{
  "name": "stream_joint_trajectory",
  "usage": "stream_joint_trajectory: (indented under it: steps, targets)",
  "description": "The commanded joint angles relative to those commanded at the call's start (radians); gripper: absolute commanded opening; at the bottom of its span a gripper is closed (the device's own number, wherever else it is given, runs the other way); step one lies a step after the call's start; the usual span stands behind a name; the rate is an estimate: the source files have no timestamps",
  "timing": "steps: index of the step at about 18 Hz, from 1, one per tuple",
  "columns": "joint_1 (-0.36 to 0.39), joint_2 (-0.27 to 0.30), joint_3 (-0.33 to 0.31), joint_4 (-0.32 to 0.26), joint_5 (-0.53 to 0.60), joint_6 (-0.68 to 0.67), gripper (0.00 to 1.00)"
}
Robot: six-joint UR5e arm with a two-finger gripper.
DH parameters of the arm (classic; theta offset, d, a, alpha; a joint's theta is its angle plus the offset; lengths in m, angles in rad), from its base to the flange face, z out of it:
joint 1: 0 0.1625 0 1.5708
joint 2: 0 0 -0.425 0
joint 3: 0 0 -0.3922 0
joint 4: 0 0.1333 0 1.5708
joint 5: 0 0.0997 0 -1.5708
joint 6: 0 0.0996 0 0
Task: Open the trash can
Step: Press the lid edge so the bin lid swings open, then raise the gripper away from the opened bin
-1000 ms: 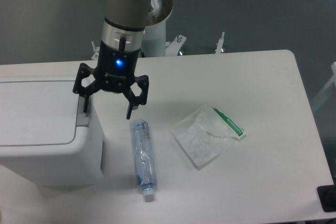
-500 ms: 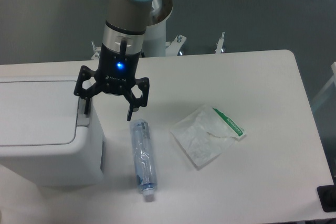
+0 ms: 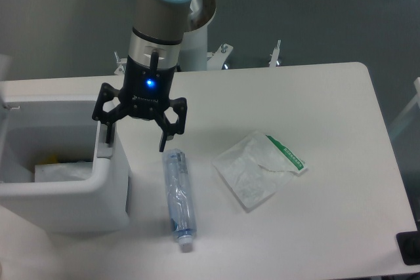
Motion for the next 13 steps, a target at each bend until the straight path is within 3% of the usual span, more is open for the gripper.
stream_joint_trajectory:
  steps: [5, 10, 13]
  targets:
    - [0.003, 0.008, 0.063, 0.000, -0.002, 0.009, 1.00]
    - [0.064, 0.003, 0.146, -0.003, 0.020, 0.080, 1.00]
    - [0.110, 0.006, 0.153, -0.006, 0.057, 0.130, 1.00]
